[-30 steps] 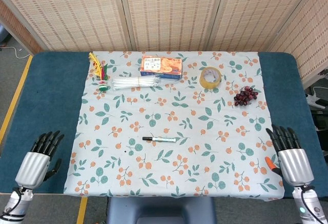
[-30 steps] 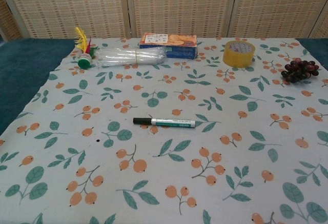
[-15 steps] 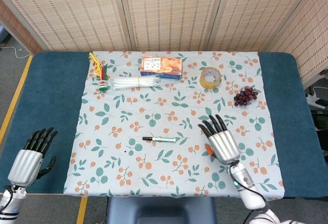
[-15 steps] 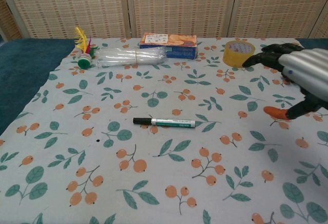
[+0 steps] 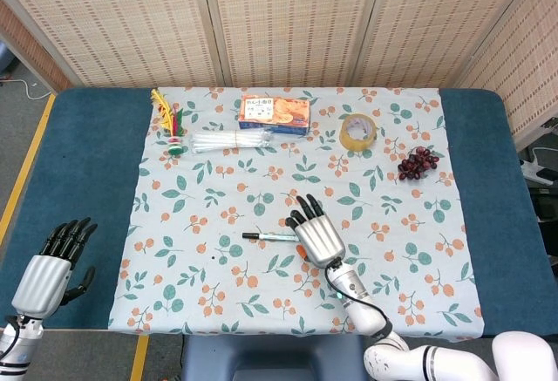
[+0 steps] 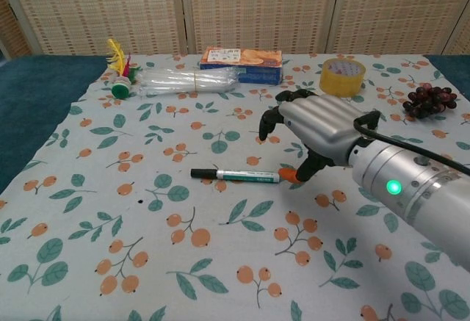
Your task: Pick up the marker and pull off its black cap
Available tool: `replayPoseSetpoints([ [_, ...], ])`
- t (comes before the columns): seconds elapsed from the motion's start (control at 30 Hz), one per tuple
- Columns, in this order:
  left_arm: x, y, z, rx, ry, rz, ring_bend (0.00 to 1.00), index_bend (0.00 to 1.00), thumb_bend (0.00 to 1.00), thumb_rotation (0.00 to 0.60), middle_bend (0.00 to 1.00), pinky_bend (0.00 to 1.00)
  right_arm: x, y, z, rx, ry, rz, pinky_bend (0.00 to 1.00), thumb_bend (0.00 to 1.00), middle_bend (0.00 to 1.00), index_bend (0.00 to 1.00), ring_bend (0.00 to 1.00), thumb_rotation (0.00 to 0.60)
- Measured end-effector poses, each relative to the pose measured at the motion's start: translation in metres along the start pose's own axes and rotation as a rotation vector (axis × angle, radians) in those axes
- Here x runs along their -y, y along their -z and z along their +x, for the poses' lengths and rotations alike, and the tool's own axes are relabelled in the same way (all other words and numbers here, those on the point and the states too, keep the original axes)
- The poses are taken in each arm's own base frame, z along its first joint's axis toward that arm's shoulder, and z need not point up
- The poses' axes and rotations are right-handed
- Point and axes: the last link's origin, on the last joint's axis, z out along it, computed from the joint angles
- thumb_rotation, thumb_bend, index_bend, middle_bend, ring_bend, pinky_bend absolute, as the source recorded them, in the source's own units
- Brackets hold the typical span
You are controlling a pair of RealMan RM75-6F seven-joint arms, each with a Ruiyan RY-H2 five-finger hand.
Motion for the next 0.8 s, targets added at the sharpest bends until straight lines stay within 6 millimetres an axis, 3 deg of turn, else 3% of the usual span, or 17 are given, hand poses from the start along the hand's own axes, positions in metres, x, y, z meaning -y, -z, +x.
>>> replayPoseSetpoints([
  [0.37,0.001,0.0,0.001,0.003,0.002,0.003,0.0,0.0,0.46,0.6,0.0,0.09,0.018,-0.035,-0.028,0.079,0.025,-0.026,0.0,0.18,0.3,0.4,0.01,0.6],
  [0.53,0.003,0.0,0.003,-0.002,0.006,0.009,0.0,0.0,0.46,0.6,0.0,0.09,0.023,-0.039,-0.03,0.078,0.009,-0.016,0.0,0.19,0.3,0.43,0.02,0.6],
  [0.8,0.003,0.0,0.004,0.004,0.011,0.0,0.0,0.0,0.46,0.6,0.0,0.09,0.03,-0.043,-0.032,0.072,0.023,-0.006,0.0,0.28,0.33,0.49,0.04,0.6],
])
